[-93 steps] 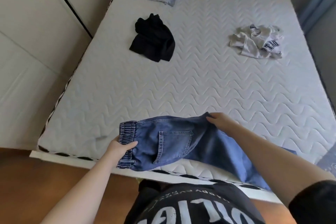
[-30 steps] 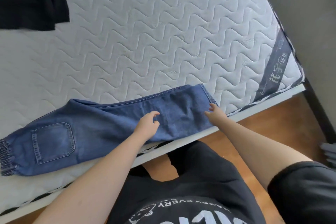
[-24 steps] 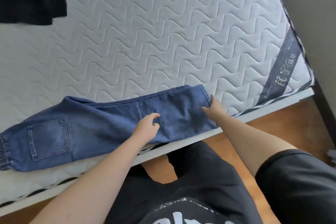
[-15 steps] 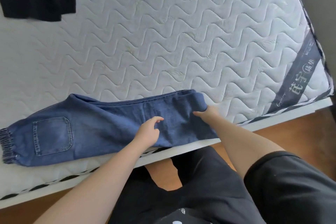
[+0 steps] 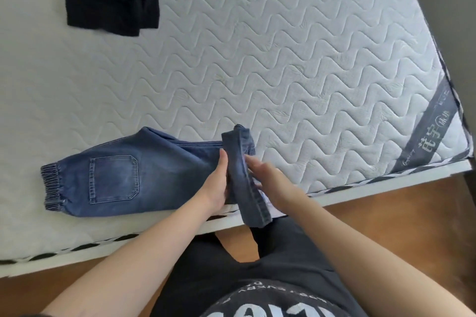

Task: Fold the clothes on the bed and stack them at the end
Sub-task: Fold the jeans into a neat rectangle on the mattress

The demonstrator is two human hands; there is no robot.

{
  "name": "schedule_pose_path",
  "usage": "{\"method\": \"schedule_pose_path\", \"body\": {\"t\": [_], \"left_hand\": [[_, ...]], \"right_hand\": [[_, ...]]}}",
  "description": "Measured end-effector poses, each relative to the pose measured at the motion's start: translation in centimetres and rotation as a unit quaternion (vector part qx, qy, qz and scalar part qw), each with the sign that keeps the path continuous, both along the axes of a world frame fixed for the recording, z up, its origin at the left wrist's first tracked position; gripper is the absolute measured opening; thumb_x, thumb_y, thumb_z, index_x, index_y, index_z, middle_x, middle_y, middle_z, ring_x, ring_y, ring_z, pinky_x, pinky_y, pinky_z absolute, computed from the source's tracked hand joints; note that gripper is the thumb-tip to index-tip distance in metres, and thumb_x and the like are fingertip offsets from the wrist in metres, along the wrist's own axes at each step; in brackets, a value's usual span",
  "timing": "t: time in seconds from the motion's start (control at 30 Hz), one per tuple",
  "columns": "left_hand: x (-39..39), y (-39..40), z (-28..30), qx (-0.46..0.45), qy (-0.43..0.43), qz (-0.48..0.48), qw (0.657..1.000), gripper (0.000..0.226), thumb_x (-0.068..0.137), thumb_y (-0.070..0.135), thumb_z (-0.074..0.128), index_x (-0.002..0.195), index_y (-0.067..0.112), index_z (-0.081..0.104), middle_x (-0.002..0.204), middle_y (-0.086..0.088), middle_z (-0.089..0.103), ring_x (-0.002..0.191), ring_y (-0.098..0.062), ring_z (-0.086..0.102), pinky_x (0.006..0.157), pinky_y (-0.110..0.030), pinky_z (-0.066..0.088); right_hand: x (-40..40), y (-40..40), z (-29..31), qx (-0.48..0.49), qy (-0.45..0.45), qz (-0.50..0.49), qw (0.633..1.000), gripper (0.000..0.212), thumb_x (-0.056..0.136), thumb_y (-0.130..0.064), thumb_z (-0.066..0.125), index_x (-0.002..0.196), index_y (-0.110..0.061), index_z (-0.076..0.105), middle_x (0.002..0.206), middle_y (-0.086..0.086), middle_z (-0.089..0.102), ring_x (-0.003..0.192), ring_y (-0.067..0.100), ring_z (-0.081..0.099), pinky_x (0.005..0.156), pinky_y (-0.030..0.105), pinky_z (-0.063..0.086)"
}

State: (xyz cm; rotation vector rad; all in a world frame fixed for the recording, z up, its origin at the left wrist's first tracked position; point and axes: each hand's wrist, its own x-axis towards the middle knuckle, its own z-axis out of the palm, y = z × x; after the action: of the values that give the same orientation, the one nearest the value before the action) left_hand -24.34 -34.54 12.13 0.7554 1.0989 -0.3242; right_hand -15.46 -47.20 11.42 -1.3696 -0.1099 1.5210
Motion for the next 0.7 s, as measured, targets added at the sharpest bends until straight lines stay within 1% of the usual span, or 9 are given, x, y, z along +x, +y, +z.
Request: {"method": "schedule_pose_path", "body": {"t": [0.07,0.2,0.3,0.37,0.43,0.53,0.57,0.63,0.7], "left_hand": [[-2.1,2.3,1.1,-0.01,-0.011,0.007,1.0,0.089,0.062,0.087,0.041,0.12,0.023,0.065,0.115,-0.007,0.072,0.104,-0.022,0.07,0.079,-0.038,0.056],[-6.5,6.3,2.2,0.009,-0.067,0.051,0.996,0.066,0.079,0.053,0.065,0.136,0.021,0.052,0.115,-0.01,0.072,0.105,-0.028,0.07,0.08,-0.04,0.058],[-8.5,8.3,2.6,0.012,-0.052,0.057,0.997,0.05,0.09,0.042,0.063,0.131,0.013,0.058,0.111,-0.011,0.074,0.101,-0.027,0.071,0.076,-0.036,0.059],[-9.8,9.7,3.0,-0.002,-0.024,0.059,0.998,0.047,0.094,0.049,0.057,0.122,0.012,0.064,0.106,-0.01,0.075,0.096,-0.025,0.073,0.071,-0.035,0.059],[-11.1,11.4,3.4,-0.012,-0.016,0.055,0.998,0.055,0.093,0.06,0.051,0.116,0.013,0.068,0.105,-0.008,0.075,0.094,-0.023,0.073,0.074,-0.037,0.058],[-12.7,13.5,3.5,-0.024,-0.04,0.04,0.998,0.068,0.093,0.07,0.036,0.12,0.016,0.068,0.114,-0.008,0.073,0.107,-0.025,0.069,0.095,-0.044,0.053],[-13.1,14.0,3.6,-0.031,-0.05,0.028,0.998,0.071,0.093,0.072,0.031,0.12,0.017,0.068,0.116,-0.007,0.073,0.108,-0.025,0.069,0.095,-0.043,0.052],[-13.8,14.8,3.8,-0.035,-0.058,-0.002,0.998,0.072,0.093,0.073,0.027,0.116,0.019,0.07,0.113,-0.005,0.074,0.103,-0.021,0.071,0.084,-0.038,0.056],[-14.4,15.8,4.2,-0.014,-0.058,-0.032,0.998,0.071,0.092,0.074,0.029,0.111,0.02,0.072,0.109,-0.002,0.075,0.1,-0.019,0.072,0.077,-0.033,0.057]], "right_hand": [[-1.5,2.2,0.8,0.03,-0.018,0.021,0.999,0.043,0.1,-0.031,0.032,0.137,-0.034,0.055,0.14,-0.011,0.055,0.134,0.008,0.046,0.105,0.039,0.044],[-4.9,6.9,1.3,-0.027,-0.224,0.023,0.974,0.029,0.097,-0.006,0.05,0.118,-0.023,0.06,0.115,-0.004,0.067,0.108,0.011,0.062,0.1,0.042,0.049],[-7.4,10.0,1.4,-0.062,-0.362,-0.009,0.93,0.039,0.088,-0.012,0.069,0.121,-0.022,0.052,0.111,-0.006,0.059,0.102,0.009,0.057,0.093,0.034,0.047],[-8.9,11.4,1.4,-0.117,-0.343,-0.062,0.93,0.063,0.082,-0.026,0.078,0.133,-0.017,0.042,0.126,0.0,0.049,0.114,0.015,0.051,0.098,0.033,0.043],[-10.0,12.6,1.6,-0.14,-0.242,-0.077,0.957,0.067,0.082,-0.039,0.077,0.135,-0.018,0.043,0.131,0.001,0.051,0.121,0.018,0.052,0.099,0.033,0.045],[-11.3,13.8,2.1,-0.093,-0.183,-0.048,0.978,0.042,0.088,-0.044,0.069,0.123,-0.023,0.059,0.123,0.0,0.065,0.116,0.016,0.061,0.098,0.035,0.05],[-11.7,14.2,2.6,-0.081,-0.186,-0.06,0.977,0.033,0.09,-0.042,0.068,0.117,-0.025,0.062,0.118,-0.001,0.068,0.112,0.014,0.064,0.093,0.031,0.053],[-12.6,15.2,3.5,-0.076,-0.214,-0.084,0.97,0.017,0.092,-0.038,0.065,0.107,-0.028,0.064,0.104,-0.007,0.073,0.101,0.008,0.067,0.076,0.017,0.053],[-13.2,16.1,4.5,-0.082,-0.244,-0.095,0.962,0.012,0.096,-0.036,0.06,0.105,-0.031,0.064,0.098,-0.014,0.073,0.092,0.001,0.068,0.07,0.012,0.051]]}}
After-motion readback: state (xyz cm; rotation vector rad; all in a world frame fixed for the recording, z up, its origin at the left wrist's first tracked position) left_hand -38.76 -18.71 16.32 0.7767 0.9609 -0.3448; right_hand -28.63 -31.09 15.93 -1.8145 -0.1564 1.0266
